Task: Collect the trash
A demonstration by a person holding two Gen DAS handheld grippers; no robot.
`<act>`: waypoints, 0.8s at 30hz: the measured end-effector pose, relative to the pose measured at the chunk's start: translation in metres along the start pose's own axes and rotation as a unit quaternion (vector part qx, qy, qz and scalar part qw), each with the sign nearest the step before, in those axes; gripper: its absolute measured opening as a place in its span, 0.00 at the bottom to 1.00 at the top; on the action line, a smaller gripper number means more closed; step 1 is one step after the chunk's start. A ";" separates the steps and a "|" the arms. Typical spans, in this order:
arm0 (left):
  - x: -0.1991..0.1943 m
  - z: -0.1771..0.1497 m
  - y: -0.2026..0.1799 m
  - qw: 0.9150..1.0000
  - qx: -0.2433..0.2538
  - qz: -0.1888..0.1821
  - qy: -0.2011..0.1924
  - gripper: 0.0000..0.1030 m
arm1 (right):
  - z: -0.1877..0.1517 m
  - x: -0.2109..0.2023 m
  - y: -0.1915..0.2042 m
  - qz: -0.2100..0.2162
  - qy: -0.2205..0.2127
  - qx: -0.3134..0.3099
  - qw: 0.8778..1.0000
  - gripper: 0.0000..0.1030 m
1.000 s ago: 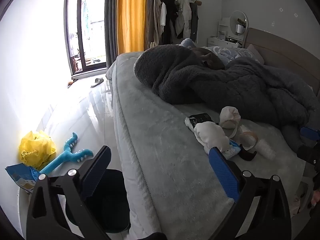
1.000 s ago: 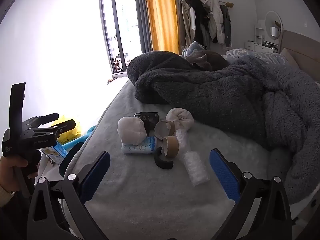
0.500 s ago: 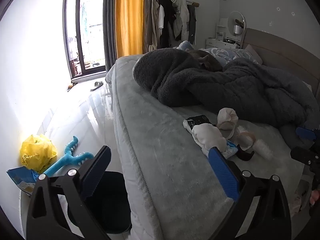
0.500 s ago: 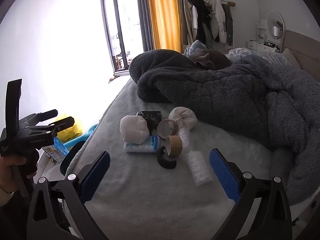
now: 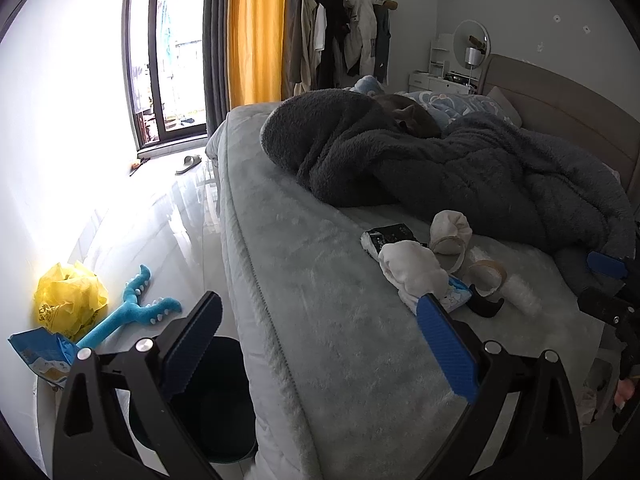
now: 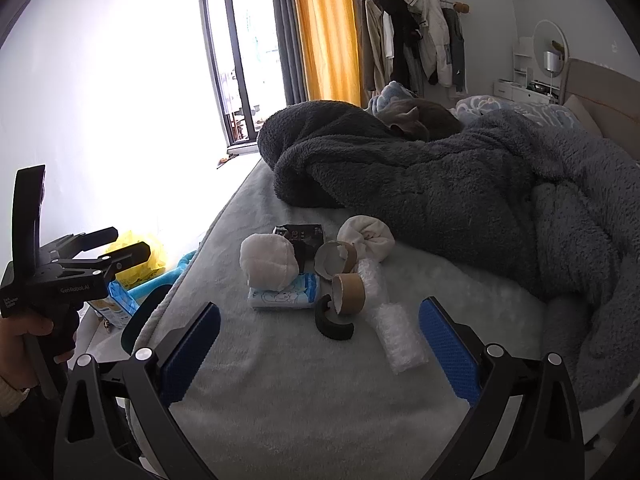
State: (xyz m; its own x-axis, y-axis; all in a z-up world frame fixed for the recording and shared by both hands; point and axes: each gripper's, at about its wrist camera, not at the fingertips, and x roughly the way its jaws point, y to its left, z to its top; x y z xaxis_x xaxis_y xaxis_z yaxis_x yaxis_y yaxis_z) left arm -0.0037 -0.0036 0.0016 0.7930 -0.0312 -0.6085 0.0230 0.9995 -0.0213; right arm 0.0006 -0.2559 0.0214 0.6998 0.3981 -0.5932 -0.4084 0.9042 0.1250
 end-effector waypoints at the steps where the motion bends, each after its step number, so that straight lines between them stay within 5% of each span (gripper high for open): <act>1: 0.000 0.000 0.000 1.000 0.000 0.000 0.001 0.96 | 0.000 0.000 0.000 0.000 0.000 0.000 1.000 0.97; 24: 0.001 0.000 0.001 1.000 -0.003 0.001 0.003 0.96 | 0.002 0.000 0.002 0.003 -0.001 -0.001 1.000 0.97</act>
State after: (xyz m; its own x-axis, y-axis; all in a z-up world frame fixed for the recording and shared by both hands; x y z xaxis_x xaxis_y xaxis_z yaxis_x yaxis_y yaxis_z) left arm -0.0035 -0.0022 0.0010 0.7898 -0.0299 -0.6126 0.0182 0.9995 -0.0252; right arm 0.0011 -0.2541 0.0228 0.6982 0.4032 -0.5916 -0.4133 0.9017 0.1269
